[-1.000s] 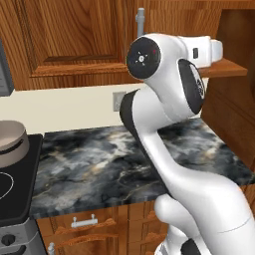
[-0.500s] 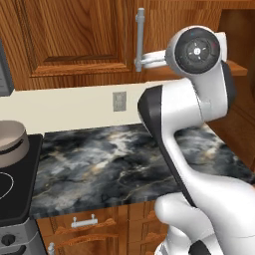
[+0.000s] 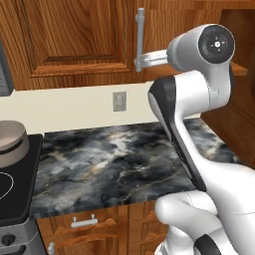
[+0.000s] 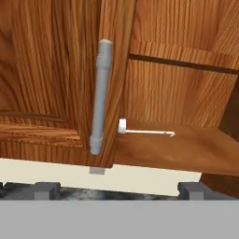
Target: Open the cabinet and move the ladle to the pot. Then close the cabinet.
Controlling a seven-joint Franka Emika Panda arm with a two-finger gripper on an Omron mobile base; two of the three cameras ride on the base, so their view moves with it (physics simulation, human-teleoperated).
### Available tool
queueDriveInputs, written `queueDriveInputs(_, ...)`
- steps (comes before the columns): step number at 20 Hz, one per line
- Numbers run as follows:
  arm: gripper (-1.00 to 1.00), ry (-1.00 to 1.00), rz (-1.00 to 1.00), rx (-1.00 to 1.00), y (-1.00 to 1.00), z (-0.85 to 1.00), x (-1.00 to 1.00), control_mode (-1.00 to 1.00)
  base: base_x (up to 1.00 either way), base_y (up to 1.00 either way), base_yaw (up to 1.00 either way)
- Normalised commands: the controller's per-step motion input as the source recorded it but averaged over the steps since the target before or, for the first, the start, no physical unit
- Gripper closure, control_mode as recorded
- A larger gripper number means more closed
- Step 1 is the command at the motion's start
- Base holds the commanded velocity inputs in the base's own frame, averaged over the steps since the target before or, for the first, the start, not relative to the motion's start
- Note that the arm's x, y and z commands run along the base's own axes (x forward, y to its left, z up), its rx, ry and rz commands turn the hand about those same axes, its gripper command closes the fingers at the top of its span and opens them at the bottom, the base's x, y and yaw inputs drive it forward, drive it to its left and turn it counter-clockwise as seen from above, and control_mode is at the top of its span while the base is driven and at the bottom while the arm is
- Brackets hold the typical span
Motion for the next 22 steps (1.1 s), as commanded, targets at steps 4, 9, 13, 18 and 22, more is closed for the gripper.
queueDriveInputs(4,-1.0,0.09,0.15,0.11,0.01,-0.14,0.46,-1.0,0.0,0.0,0.0)
queueDriveInputs(9,-1.0,0.03,0.12,0.11,0.0,-0.01,0.42,-1.0,0.0,0.0,0.0)
queueDriveInputs(13,-1.0,0.0,0.09,0.09,0.06,0.0,0.47,-1.0,0.0,0.0,0.0)
queueDriveInputs(18,-1.0,0.0,0.03,0.01,0.4,0.0,0.62,-1.0,0.0,0.0,0.0)
queueDriveInputs(22,-1.0,0.02,0.0,0.0,0.43,0.0,0.62,-1.0,0.0,0.0,0.0)
